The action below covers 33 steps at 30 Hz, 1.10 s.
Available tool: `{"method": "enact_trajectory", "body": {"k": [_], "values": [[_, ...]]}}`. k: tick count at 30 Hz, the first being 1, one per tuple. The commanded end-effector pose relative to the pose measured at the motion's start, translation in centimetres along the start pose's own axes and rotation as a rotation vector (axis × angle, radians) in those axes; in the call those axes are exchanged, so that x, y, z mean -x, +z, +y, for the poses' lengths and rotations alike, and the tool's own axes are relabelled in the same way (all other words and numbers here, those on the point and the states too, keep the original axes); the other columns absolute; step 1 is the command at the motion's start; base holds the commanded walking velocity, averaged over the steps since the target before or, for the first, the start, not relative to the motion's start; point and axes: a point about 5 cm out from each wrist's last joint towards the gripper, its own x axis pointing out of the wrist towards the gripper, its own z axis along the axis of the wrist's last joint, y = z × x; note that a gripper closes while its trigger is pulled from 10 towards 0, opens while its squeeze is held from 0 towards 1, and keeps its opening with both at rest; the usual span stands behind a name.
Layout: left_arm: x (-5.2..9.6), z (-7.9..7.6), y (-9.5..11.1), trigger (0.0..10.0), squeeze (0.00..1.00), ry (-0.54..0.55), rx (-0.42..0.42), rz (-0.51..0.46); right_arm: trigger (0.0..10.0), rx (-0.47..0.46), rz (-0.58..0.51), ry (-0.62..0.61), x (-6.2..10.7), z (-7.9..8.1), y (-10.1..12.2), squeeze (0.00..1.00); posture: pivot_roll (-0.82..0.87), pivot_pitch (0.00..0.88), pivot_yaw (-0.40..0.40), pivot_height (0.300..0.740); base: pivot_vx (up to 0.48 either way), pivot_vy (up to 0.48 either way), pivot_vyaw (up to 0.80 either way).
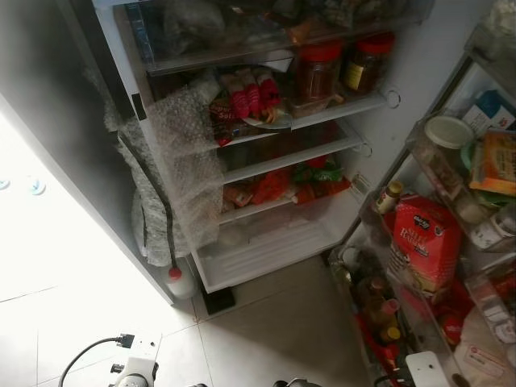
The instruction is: Restocking fridge
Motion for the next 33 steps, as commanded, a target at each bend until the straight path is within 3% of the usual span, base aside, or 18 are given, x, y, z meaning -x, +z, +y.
{"method": "enact_trajectory", "body": {"k": [1, 9, 14, 18, 20, 27, 33], "values": [[0.1, 0.1, -0.8, 10.0, 0.00, -0.005, 0.010, 0.024, 10.0, 0.008, 0.049, -0.039, 0.1, -0.9, -1.4, 0.00, -0.13, 0.175, -0.027, 0.740, 0.000, 0.000, 0.00], [0.1, 0.2, -0.8, 10.0, 0.00, -0.010, 0.009, 0.024, 10.0, -0.009, 0.056, -0.020, 0.2, -0.4, -1.5, 0.00, -0.13, 0.177, -0.026, 0.740, 0.000, 0.000, 0.00], [0.1, 0.2, -0.8, 10.0, 0.00, -0.010, 0.010, 0.025, 10.0, -0.105, 0.036, 0.102, 0.5, 1.6, -0.8, 0.00, -0.13, 0.179, -0.026, 0.740, 0.000, 0.000, 0.00], [0.1, 0.1, -0.8, 10.0, 0.00, -0.008, 0.010, 0.023, 10.0, -0.210, -0.001, 0.288, 1.3, 4.9, 0.6, 0.00, -0.13, 0.180, -0.027, 0.740, 0.000, 0.000, 0.00], [0.1, 0.1, -0.8, 10.0, 0.00, -0.010, 0.008, 0.023, 10.0, -0.234, -0.001, 0.339, 1.6, 5.8, 0.9, 0.00, -0.13, 0.180, -0.027, 0.740, 0.000, 0.000, 0.00], [0.1, 0.0, -0.8, 10.0, 0.00, -0.014, -0.002, 0.018, 10.0, -0.232, -0.026, 0.497, 2.3, 7.8, 1.8, 0.00, -0.13, 0.180, -0.031, 0.740, 0.000, -0.035, 0.00], [0.1, 0.0, -0.8, 10.0, 0.00, -0.014, -0.005, 0.017, 10.0, -0.184, -0.061, 0.505, 2.4, 8.0, 2.3, 0.00, -0.13, 0.180, -0.032, 0.740, 0.000, -0.266, 0.20]]}}
